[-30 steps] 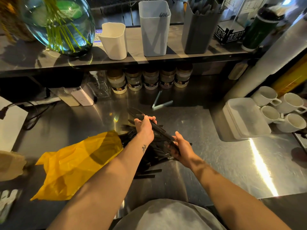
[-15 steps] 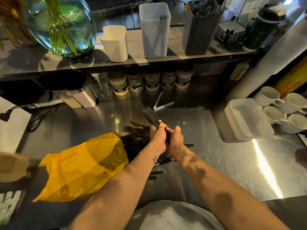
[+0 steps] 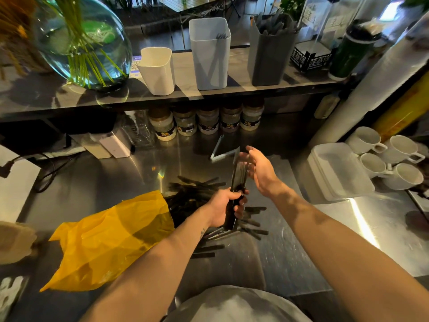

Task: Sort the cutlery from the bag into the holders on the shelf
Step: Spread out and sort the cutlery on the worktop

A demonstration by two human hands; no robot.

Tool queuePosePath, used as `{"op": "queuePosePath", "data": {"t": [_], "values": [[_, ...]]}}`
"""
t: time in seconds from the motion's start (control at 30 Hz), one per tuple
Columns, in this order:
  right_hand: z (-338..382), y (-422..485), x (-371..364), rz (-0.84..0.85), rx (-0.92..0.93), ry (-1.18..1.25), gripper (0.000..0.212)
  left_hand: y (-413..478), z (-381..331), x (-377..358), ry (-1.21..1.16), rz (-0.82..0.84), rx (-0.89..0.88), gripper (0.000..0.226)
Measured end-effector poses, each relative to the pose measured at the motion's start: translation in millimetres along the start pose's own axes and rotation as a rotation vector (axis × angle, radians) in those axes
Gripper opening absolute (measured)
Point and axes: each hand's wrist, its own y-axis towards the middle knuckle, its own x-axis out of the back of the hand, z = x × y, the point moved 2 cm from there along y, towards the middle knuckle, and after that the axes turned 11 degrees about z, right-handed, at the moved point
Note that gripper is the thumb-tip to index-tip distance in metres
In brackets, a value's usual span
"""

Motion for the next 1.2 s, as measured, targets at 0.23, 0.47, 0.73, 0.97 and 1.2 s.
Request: {"op": "queuePosePath", "data": {"t": [0.23,0.47,0.73,0.97,1.2], "values": [[13.0,2.9,13.5,0.015,0.071,-0.301,0.034,-5.5,2.2,-3.6,0.017,0.132,0.098,0.019],[11.5,-3.3,12.8,0.084,0.119,-0.385,0.027,-8.5,4.1,-3.0,0.233,0.039,0.183,0.037],[-6.3,-6.5,-1.9,0.191,-0.031,-0.52,0.034,-3.2,-7.9,-8.9,0.35,-0.176,0.098,0.036],[-0.8,-5.2,6.2,0.136,-0.071,-0.294,0.032,0.6,-17.1,-12.6,0.469,-0.207,0.071,0.014],[36.6,-8.0,12.3,0.125,-0.037,-0.46,0.042,16.7,-64.0,-34.7,0.528,-0.307,-0.107,0.004]]}}
